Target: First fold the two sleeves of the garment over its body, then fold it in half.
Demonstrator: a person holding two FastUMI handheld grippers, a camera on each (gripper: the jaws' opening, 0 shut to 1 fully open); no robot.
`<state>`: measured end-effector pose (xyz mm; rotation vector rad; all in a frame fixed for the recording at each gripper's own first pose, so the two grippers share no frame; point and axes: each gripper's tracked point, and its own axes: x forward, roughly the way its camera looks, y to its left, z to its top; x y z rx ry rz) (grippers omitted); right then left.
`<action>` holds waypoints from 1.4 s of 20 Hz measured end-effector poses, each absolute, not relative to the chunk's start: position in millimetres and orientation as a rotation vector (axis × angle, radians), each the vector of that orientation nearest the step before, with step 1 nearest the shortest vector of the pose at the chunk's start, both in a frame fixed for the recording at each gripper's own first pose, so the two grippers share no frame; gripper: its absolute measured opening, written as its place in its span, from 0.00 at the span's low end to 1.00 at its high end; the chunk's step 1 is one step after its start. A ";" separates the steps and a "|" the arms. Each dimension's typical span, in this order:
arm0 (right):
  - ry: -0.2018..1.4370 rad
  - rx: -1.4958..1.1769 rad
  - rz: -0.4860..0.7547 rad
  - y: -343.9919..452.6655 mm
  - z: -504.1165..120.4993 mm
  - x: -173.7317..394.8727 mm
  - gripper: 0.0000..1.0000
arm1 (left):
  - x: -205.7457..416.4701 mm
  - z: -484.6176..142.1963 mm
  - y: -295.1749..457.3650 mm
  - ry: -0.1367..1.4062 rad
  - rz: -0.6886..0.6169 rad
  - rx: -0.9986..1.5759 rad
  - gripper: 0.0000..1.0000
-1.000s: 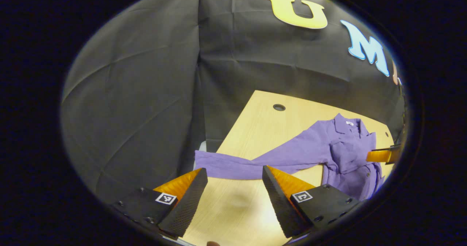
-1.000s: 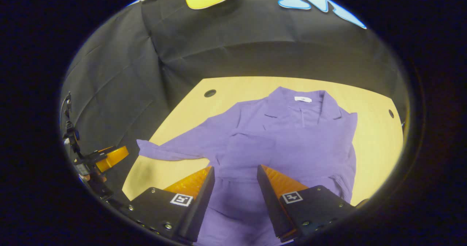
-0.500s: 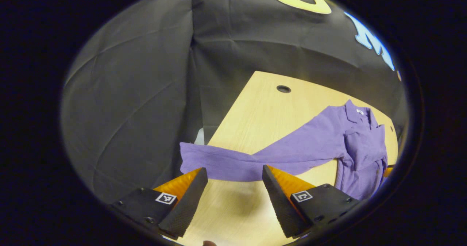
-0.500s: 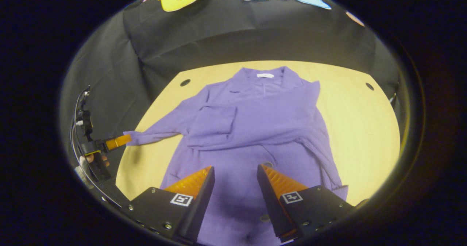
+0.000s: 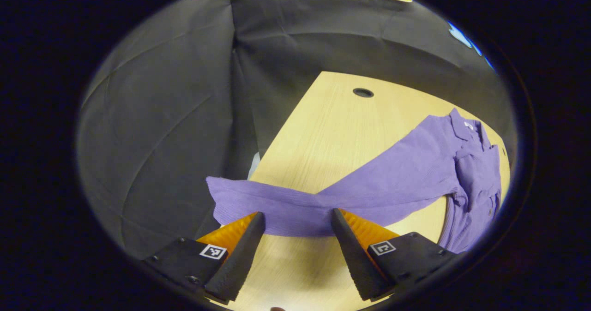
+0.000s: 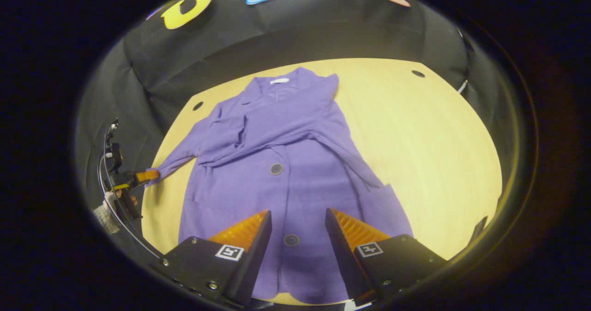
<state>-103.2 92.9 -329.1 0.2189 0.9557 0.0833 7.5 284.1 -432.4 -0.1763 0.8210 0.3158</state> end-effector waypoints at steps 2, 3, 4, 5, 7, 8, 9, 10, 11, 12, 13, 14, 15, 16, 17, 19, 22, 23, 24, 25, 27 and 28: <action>0.962 0.234 0.056 83.2 -329.6 -112.0 0.74 | 7.0 -434.8 284.1 0.819 0.310 -0.181 0.97; 0.964 0.240 0.047 79.0 -329.9 -116.2 0.74 | 8.5 -435.0 284.0 0.815 0.305 -0.189 0.97; 0.970 0.237 0.039 74.8 -329.1 -120.7 0.74 | 7.9 -436.9 282.8 0.818 0.293 -0.195 0.97; 0.976 0.228 0.034 70.5 -329.0 -126.3 0.74 | 9.5 -437.3 279.9 0.815 0.274 -0.203 0.97; 0.995 0.194 0.030 61.9 -333.5 -137.0 0.74 | 11.8 -439.3 276.0 0.825 0.264 -0.192 0.94; 1.009 0.177 0.029 57.8 -337.2 -143.3 0.74 | 11.7 -438.9 273.8 0.828 0.264 -0.185 0.92; 1.024 0.167 0.027 53.2 -341.4 -148.9 0.74 | 10.9 -437.7 272.8 0.834 0.270 -0.176 0.89; 1.036 0.166 0.024 49.8 -343.2 -152.4 0.74 | 11.3 -438.5 273.6 0.832 0.278 -0.179 0.86; 1.045 0.174 0.019 47.7 -346.6 -155.3 0.74 | 13.8 -437.8 273.0 0.815 0.287 -0.208 0.86; 1.053 0.184 0.014 45.9 -347.5 -157.3 0.74 | 12.8 -438.3 270.8 0.810 0.301 -0.213 0.80; 1.057 0.192 0.009 43.6 -349.3 -160.4 0.74 | 10.5 -437.7 269.8 0.814 0.312 -0.203 0.75; 1.059 0.196 0.003 42.0 -349.8 -161.5 0.74 | 10.1 -437.4 270.7 0.819 0.315 -0.194 0.75; 1.060 0.199 0.000 40.6 -350.6 -161.8 0.74 | 9.6 -433.0 262.1 0.804 0.294 -0.199 0.75; 1.064 0.199 0.000 39.3 -351.2 -163.4 0.74 | 14.6 -436.2 260.0 0.818 0.293 -0.191 0.63; 1.064 0.195 -0.001 37.5 -352.8 -164.2 0.74 | 19.2 -432.8 254.5 0.804 0.278 -0.199 0.51; 1.069 0.199 -0.004 35.3 -354.2 -166.7 0.74 | 22.1 -436.2 254.3 0.818 0.273 -0.185 0.32; 1.081 0.205 -0.008 32.7 -359.2 -173.2 0.74 | 25.7 -435.5 249.5 0.835 0.284 -0.152 0.11; 1.084 0.205 -0.011 31.4 -360.7 -174.9 0.74 | 25.1 -435.5 248.9 0.842 0.286 -0.134 0.10; 1.086 0.206 -0.013 30.0 -361.5 -175.9 0.74 | 26.0 -435.1 249.5 0.846 0.290 -0.128 0.10; 1.087 0.206 -0.016 28.8 -362.9 -177.3 0.74 | 27.0 -433.6 249.7 0.840 0.295 -0.134 0.10; 1.088 0.208 -0.024 26.0 -366.2 -178.2 0.74 | 28.0 -431.2 249.6 0.837 0.288 -0.128 0.10; 1.090 0.210 -0.026 25.4 -367.4 -178.2 0.74 | 27.9 -431.4 250.1 0.845 0.280 -0.105 0.10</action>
